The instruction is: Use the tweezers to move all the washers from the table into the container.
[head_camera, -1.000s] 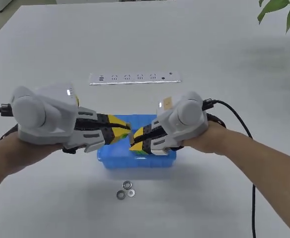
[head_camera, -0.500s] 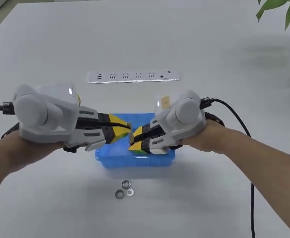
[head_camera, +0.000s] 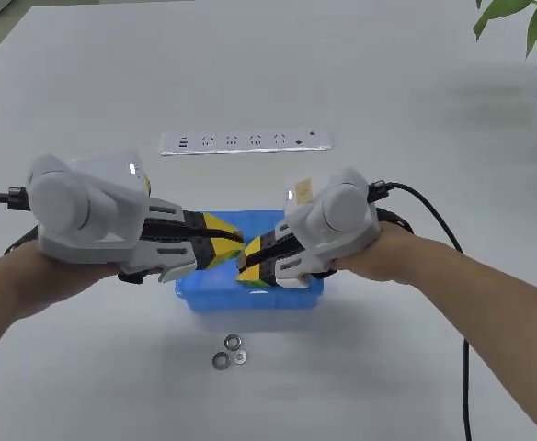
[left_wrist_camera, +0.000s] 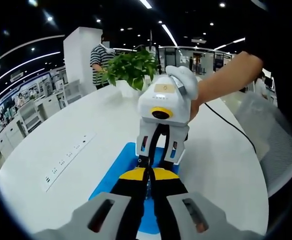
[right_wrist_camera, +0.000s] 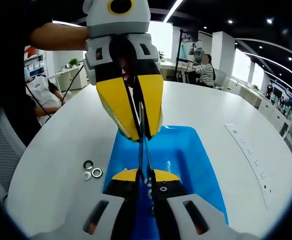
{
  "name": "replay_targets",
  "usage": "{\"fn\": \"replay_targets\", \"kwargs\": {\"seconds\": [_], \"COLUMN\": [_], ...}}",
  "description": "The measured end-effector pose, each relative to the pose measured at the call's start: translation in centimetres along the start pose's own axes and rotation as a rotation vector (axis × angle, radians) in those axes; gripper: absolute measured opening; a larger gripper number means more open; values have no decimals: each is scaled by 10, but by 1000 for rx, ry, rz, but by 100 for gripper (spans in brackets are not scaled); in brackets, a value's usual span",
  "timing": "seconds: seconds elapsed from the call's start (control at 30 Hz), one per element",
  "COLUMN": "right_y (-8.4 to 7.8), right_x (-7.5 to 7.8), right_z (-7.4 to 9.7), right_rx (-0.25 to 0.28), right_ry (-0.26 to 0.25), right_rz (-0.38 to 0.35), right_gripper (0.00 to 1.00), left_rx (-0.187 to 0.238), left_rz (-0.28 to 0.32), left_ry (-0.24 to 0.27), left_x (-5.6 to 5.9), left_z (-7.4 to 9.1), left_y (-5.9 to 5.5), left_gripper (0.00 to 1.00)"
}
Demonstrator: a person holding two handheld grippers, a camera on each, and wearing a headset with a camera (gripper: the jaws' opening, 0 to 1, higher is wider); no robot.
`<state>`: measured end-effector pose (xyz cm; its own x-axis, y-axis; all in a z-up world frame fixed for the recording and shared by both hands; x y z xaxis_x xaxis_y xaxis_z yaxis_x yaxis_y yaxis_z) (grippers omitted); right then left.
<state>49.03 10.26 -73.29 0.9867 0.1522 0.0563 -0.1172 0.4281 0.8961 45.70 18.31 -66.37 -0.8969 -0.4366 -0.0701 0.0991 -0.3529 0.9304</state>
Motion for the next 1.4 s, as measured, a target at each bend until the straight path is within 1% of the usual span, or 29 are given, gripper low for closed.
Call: {"fn": "replay_targets", "kwargs": {"seconds": [0.3, 0.6, 0.8, 1.1, 1.4], "right_y": [1, 5, 10, 18, 25], "right_x": [0, -1, -1, -6, -10], "right_z": [1, 4, 7, 14, 26], "right_rx": [-2, 1, 3, 2, -8], "right_ry": [-3, -13, -25, -40, -70], "right_rz": [-1, -5, -2, 2, 6], "right_gripper": [11, 12, 13, 17, 24], "left_rx": [-3, 2, 11, 23, 32], "left_rz": [-16, -20, -16, -19, -26], "left_ry": [-6, -5, 4, 9, 11], "left_x": [0, 0, 0, 3, 10], "left_z": [0, 1, 4, 9, 15], "left_y": [2, 7, 12, 21, 32], "left_gripper": [6, 6, 6, 6, 6]}}
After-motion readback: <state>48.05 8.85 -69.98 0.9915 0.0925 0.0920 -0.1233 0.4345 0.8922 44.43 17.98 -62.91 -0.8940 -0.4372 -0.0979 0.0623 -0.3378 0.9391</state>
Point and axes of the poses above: the centre of the closed fingertips' face, and the gripper's own axes: z roughly backward along the fingers, x roughly to its right, y roughly out of its top, the point moved 7 cm from there along z, roughly backward along the fingers, and after that the axes turned 9 degrees about x, right-handed, at the moved point
